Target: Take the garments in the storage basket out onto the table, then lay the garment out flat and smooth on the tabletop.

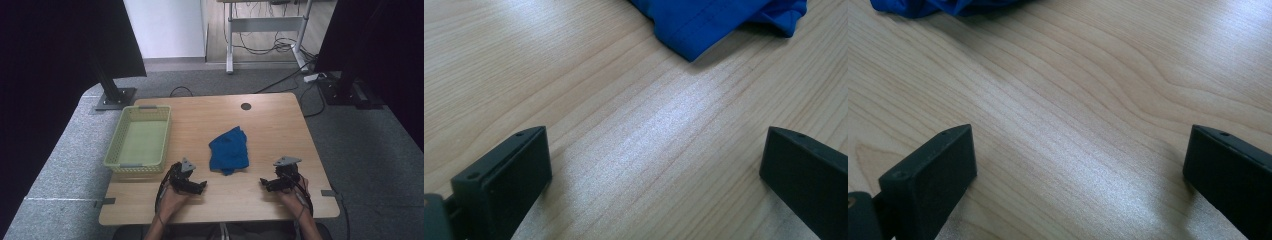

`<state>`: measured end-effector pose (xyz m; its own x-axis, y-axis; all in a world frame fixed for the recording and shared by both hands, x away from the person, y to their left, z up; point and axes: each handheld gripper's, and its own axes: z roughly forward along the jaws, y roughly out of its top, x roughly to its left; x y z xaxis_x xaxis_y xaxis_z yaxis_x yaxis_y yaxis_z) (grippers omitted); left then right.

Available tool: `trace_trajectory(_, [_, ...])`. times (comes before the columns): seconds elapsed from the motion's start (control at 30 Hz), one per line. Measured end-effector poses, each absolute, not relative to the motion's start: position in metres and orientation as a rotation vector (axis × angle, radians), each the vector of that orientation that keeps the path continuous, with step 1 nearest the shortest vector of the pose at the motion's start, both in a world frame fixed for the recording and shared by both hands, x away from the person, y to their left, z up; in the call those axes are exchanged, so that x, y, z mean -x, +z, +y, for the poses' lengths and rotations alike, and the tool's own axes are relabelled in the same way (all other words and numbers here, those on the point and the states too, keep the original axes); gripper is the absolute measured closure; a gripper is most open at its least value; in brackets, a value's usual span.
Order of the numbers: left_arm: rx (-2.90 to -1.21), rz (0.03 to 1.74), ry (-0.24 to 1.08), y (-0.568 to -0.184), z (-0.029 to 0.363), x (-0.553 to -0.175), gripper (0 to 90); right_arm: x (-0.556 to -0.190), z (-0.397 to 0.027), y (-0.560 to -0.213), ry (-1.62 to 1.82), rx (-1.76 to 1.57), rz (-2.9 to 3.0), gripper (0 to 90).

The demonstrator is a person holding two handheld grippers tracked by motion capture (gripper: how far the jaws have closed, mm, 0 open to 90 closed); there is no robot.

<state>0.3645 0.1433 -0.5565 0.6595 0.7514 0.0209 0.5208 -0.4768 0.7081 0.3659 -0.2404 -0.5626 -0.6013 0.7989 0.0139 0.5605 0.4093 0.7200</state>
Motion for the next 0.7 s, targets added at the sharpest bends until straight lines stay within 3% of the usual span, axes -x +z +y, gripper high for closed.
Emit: trace_trajectory(0.7, [-2.165,0.956,0.42,-0.546,0.14,-0.369,5.1,-0.366,-0.24,-0.563,1.003,-1.175,2.338,0.2])
